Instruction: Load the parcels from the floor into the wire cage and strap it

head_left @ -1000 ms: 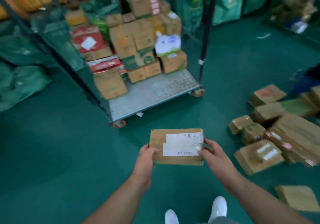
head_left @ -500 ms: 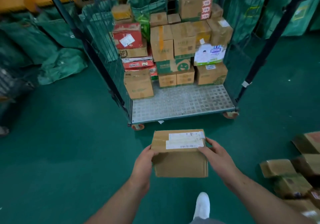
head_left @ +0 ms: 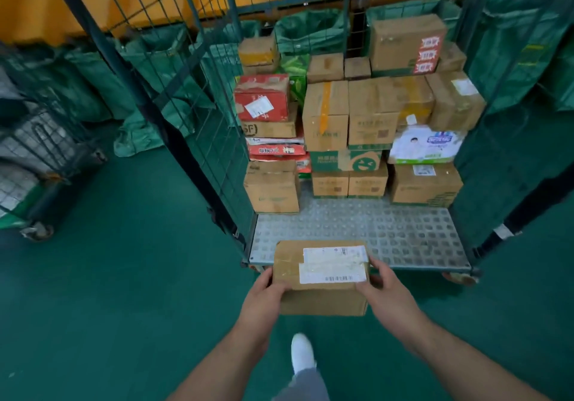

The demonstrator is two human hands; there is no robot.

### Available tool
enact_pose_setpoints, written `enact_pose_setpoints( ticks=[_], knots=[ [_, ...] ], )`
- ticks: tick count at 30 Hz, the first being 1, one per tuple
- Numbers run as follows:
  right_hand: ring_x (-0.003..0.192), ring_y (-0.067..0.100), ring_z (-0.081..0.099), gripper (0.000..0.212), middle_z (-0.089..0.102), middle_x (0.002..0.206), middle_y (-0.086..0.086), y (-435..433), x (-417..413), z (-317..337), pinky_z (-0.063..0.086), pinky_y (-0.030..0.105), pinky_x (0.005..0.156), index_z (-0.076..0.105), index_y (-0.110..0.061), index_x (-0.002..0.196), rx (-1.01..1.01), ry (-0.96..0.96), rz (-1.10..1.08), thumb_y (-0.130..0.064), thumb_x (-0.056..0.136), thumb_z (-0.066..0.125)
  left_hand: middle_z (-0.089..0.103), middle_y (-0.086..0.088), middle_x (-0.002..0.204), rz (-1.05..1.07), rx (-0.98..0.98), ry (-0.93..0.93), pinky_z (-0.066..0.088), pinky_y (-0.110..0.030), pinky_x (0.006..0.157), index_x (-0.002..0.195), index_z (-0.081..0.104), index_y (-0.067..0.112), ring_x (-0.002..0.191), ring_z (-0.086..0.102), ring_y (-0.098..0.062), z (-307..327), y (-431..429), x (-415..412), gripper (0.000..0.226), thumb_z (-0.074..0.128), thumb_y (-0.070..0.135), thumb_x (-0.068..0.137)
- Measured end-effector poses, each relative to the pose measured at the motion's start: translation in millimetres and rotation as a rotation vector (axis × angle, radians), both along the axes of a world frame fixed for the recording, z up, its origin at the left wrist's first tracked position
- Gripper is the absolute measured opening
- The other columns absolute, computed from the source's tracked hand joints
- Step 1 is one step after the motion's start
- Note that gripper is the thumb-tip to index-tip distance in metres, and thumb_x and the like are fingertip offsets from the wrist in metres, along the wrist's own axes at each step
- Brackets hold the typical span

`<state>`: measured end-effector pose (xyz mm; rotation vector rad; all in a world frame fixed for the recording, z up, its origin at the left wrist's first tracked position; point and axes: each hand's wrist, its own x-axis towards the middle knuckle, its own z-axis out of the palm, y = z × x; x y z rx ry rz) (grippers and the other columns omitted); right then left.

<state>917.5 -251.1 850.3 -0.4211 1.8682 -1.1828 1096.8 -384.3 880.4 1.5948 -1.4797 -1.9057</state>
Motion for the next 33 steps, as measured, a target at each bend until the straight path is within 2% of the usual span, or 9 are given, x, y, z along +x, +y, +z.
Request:
enact_pose_setpoints(
  ticks=[8, 11, 13, 16, 21, 25, 27, 30, 33],
  knots=[
    [0.109, 0.010, 0.061, 0.060, 0.056, 0.134, -0.013, -142.2, -95.9, -10.9, 0.054, 0.031, 0.085, 0.033, -0.038, 0.154, 0.067, 0.071, -0.065, -0.035, 0.101, 0.061, 0.075, 0.016, 0.103, -0.050, 0.047, 0.001, 0.052, -0.040, 0.098, 0.125, 0.065, 0.034, 0.103, 0.064, -0.015, -22.3, -167.0, -111.2, 0.035, 0.058, 0.016, 0.096],
    [0.096, 0.005, 0.061, 0.058, 0.054, 0.127, -0.010, -186.6, -128.9, -0.8, 0.048, 0.020, 0.060, 0.032, -0.038, 0.153, 0.071, 0.093, -0.112, -0.032, 0.103, 0.060, 0.066, 0.017, 0.115, -0.091, 0.041, 0.024, 0.044, -0.046, 0.113, 0.130, 0.060, 0.033, 0.113, 0.057, -0.014, -16.5, -222.4, -156.0, 0.036, 0.059, 0.019, 0.096],
    [0.092, 0.005, 0.063, 0.059, 0.054, 0.126, -0.011, -214.5, -152.2, 0.9, 0.048, 0.021, 0.053, 0.032, -0.038, 0.152, 0.068, 0.142, -0.145, -0.029, 0.102, 0.063, 0.062, 0.015, 0.114, -0.097, 0.031, 0.029, 0.039, -0.047, 0.116, 0.119, 0.059, 0.033, 0.119, 0.054, -0.016, -14.0, -256.7, -186.6, 0.027, 0.059, 0.018, 0.097],
    [0.103, 0.007, 0.062, 0.056, 0.054, 0.123, -0.013, -249.0, -180.4, 0.9, 0.055, 0.033, 0.075, 0.036, -0.036, 0.137, 0.038, 0.195, -0.198, -0.022, 0.096, 0.072, 0.057, 0.017, 0.108, -0.094, 0.040, 0.020, 0.033, -0.050, 0.119, 0.115, 0.053, 0.032, 0.118, 0.050, -0.017, -15.6, -295.3, -222.8, 0.018, 0.059, 0.022, 0.100],
    [0.094, 0.014, 0.063, 0.032, 0.058, 0.112, -0.009, -311.8, -243.3, -11.8, 0.049, 0.029, 0.071, 0.044, -0.033, 0.112, 0.035, 0.418, -0.258, -0.020, 0.095, 0.068, 0.057, 0.005, 0.123, -0.025, 0.161, 0.047, 0.047, -0.056, 0.106, 0.125, 0.051, 0.033, 0.117, 0.054, -0.025, -16.5, -353.4, -294.0, 0.040, 0.067, 0.051, 0.093],
    [0.089, 0.018, 0.058, 0.036, 0.055, 0.104, -0.002, -371.5, -307.8, -16.8, 0.052, 0.037, 0.074, 0.044, -0.041, 0.102, 0.027, 0.486, -0.219, -0.017, 0.093, 0.069, 0.064, -0.001, 0.122, 0.072, 0.157, 0.076, 0.059, -0.050, 0.090, 0.117, 0.048, 0.032, 0.111, 0.065, -0.030, -17.2, -401.3, -357.6, 0.046, 0.072, 0.058, 0.087],
    [0.093, 0.015, 0.058, 0.031, 0.054, 0.105, -0.004, -406.6, -343.2, -17.5, 0.051, 0.033, 0.078, 0.049, -0.030, 0.105, 0.026, 0.510, -0.176, -0.014, 0.091, 0.071, 0.066, -0.003, 0.120, 0.171, 0.162, 0.115, 0.060, -0.048, 0.089, 0.120, 0.049, 0.028, 0.108, 0.068, -0.029, -14.8, -431.3, -390.5, 0.050, 0.076, 0.052, 0.086],
    [0.088, 0.006, 0.061, 0.033, 0.062, 0.102, -0.011, -464.5, -390.8, -15.9, 0.044, 0.011, 0.065, 0.048, -0.030, 0.109, -0.015, 0.523, -0.107, -0.018, 0.092, 0.073, 0.066, -0.010, 0.120, 0.320, 0.199, 0.214, 0.058, -0.052, 0.095, 0.126, 0.049, 0.017, 0.108, 0.067, -0.030, -9.9, -487.8, -438.5, 0.051, 0.079, 0.034, 0.089],
    [0.084, 0.005, 0.064, 0.035, 0.062, 0.097, -0.022, -529.4, -430.5, -20.3, 0.048, 0.017, 0.062, 0.043, -0.037, 0.109, -0.029, 0.508, -0.029, -0.032, 0.092, 0.073, 0.064, -0.010, 0.113, 0.376, 0.103, 0.200, 0.062, -0.045, 0.081, 0.122, 0.049, 0.015, 0.098, 0.069, -0.026, -12.5, -552.5, -478.1, 0.043, 0.076, 0.031, 0.092]
  ],
)
